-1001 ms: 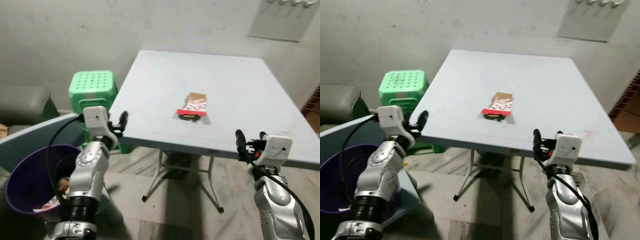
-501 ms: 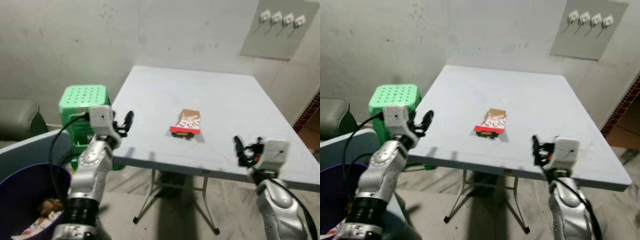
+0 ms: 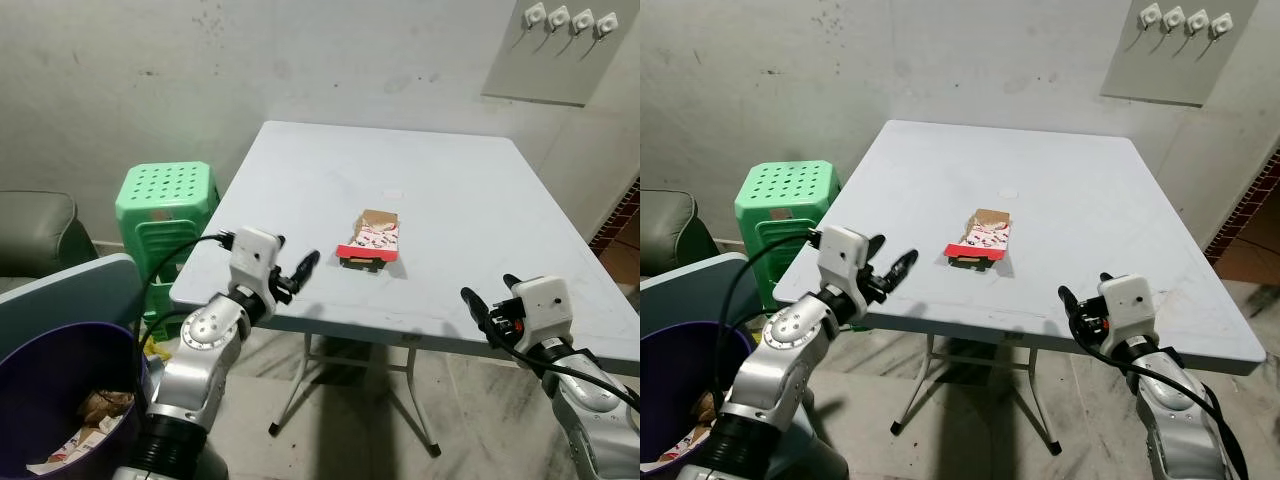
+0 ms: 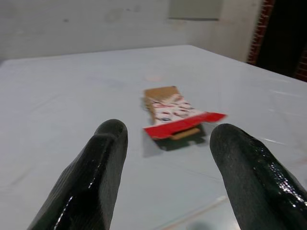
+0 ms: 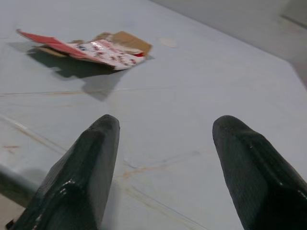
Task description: Picking trash to rubbish bin
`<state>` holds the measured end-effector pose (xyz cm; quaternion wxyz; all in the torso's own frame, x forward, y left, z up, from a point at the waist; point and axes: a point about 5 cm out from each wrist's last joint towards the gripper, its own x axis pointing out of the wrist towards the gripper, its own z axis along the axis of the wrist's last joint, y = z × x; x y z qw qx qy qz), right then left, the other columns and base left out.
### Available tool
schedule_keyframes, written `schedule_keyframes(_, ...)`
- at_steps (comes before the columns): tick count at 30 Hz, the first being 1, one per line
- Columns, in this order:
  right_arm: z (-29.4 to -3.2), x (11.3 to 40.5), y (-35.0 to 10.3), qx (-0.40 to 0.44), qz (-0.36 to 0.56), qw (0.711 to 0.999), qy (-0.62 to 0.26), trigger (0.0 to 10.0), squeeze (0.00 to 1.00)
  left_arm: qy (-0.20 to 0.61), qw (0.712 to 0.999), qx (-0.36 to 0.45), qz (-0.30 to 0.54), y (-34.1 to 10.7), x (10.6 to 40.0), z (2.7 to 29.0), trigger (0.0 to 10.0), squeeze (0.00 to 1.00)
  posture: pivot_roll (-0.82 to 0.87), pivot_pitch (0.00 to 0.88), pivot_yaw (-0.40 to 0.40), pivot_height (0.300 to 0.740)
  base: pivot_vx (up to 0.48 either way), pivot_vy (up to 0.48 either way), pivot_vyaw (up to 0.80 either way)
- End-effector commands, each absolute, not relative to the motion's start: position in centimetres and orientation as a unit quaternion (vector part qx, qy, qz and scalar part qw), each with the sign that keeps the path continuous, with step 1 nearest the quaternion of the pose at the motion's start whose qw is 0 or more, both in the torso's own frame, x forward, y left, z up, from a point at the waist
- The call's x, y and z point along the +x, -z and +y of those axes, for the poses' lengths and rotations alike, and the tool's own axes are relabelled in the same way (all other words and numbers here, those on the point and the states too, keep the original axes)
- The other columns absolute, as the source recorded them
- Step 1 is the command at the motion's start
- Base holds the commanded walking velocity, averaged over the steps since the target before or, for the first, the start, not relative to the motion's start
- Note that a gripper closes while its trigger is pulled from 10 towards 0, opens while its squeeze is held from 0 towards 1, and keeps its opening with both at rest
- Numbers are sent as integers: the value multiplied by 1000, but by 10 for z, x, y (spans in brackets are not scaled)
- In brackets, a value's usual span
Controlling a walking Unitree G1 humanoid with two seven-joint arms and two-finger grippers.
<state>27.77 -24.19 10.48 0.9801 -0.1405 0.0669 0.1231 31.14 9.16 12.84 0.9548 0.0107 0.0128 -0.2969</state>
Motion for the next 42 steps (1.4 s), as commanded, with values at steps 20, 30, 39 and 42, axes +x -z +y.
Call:
schedule_keyframes(20,-233,312,-113,-284,27,939,-190,10000,0,343,939,28,16,-124,308,76,10000,0,-13,44,-42,740,0,0,0)
schedule_keyframes(30,-214,341,-113,-147,42,971,-187,10000,0,335,942,23,2,-133,311,73,10000,0,6,55,-53,740,0,0,0)
schedule_keyframes(39,-183,359,-129,92,-4,981,-168,10000,1000,349,936,39,-20,-142,303,73,10000,0,41,62,-54,740,0,0,0)
schedule_keyframes(42,-180,366,-132,121,5,983,-141,10000,0,352,935,41,-18,-141,301,73,10000,0,42,70,-56,740,0,0,0)
